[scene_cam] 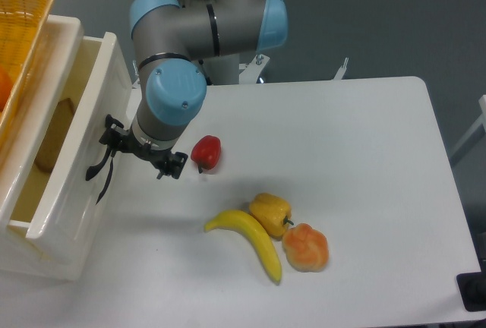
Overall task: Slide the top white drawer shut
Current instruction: 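Push the drawer front with the gripper into the cabinet, then hold the gripper against the closed drawer front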
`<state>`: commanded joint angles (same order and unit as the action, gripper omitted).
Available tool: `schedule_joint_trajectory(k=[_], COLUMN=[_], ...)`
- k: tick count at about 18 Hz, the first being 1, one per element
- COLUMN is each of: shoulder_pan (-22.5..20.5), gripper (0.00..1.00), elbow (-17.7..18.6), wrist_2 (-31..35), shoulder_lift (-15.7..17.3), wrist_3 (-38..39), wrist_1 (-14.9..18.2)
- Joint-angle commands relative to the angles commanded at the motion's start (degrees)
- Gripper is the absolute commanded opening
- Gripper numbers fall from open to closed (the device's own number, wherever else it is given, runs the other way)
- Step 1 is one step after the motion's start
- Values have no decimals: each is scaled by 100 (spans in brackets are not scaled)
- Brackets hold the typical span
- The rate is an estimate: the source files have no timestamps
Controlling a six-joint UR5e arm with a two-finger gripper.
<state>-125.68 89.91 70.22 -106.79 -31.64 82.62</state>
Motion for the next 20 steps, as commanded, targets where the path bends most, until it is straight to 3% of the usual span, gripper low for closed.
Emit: schedule_joint_trajectory(k=[20], shoulder_pan=[229], gripper=[100], elbow=[0], wrist_2=[0], shoulder_lift=[53], wrist_3=[79], wrist_1=[9])
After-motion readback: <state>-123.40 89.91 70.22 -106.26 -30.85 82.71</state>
